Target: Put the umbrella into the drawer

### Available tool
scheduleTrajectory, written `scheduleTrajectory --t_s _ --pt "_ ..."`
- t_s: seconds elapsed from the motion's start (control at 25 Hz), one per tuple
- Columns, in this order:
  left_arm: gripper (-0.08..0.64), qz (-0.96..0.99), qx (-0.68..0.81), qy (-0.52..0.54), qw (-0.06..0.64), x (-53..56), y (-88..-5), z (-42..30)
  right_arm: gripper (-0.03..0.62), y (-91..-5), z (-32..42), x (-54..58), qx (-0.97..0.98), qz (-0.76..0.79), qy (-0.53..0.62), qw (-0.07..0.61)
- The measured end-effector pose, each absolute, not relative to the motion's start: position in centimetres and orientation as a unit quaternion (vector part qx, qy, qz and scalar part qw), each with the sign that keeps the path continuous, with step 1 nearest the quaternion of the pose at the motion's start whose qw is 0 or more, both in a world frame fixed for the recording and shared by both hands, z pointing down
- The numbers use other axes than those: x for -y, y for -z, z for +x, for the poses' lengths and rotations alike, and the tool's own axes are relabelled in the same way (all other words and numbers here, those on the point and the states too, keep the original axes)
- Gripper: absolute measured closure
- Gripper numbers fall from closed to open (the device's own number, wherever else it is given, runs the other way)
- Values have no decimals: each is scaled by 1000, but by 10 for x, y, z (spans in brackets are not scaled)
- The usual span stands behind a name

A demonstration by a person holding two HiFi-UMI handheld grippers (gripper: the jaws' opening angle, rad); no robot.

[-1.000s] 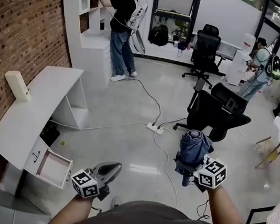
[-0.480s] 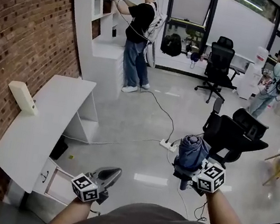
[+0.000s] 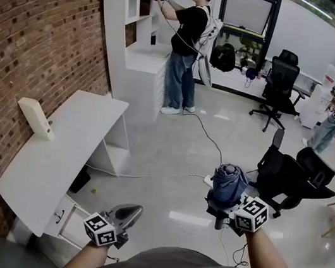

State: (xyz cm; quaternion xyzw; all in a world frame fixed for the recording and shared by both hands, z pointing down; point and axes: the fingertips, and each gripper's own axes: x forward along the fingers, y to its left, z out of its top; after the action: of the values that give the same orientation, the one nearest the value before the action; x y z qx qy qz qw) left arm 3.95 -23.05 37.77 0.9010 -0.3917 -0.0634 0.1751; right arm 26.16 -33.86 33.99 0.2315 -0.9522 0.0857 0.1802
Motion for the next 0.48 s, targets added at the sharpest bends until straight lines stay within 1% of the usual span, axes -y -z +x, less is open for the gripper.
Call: scheduleTrajectory --t_s 0.28,0.48 --pt "558 881 438 60 168 280 -384 55 351 -349 273 410 962 188 -84 180" --pt "558 856 486 78 161 329 -379 76 351 -360 290 472 968 143 -71 192"
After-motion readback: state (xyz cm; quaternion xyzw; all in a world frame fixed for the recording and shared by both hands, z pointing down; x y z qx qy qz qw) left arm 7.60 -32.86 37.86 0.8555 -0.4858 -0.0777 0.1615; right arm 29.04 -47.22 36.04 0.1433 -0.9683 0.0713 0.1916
